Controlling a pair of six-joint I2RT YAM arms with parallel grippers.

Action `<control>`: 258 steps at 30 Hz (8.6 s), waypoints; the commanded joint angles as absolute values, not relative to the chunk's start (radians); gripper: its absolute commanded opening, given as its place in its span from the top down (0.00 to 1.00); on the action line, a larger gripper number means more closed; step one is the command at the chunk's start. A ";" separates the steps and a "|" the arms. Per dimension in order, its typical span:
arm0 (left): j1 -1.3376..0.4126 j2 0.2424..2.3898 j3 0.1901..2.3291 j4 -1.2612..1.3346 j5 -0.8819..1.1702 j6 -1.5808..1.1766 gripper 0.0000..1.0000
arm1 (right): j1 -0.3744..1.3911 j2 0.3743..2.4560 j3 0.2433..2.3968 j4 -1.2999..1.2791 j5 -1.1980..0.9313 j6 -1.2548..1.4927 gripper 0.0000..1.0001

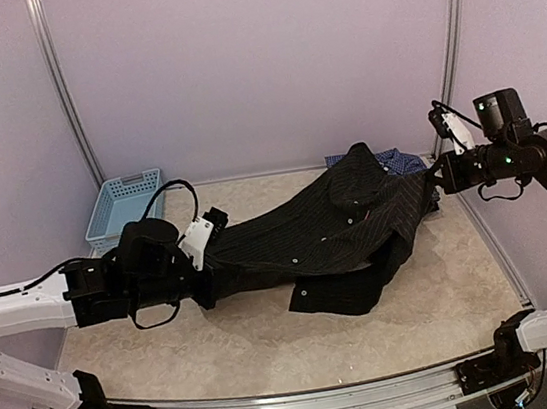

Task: Fold and stack the long sleeve shirts
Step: Flatten out the crumpled shirt at the center of the board.

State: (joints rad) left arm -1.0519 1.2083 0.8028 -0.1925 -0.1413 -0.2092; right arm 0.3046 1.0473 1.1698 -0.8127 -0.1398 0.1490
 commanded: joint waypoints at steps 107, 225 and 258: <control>-1.070 0.752 1.397 -0.513 -0.256 -0.214 1.00 | 0.296 0.870 1.927 -1.034 -0.766 0.385 1.00; -0.314 1.913 1.792 -0.164 -0.058 -0.159 1.00 | 0.230 1.985 2.051 -0.668 0.082 0.041 1.00; -0.251 2.496 2.205 -0.075 -0.185 -0.251 0.44 | 0.202 2.281 2.151 -0.466 0.441 -0.134 0.54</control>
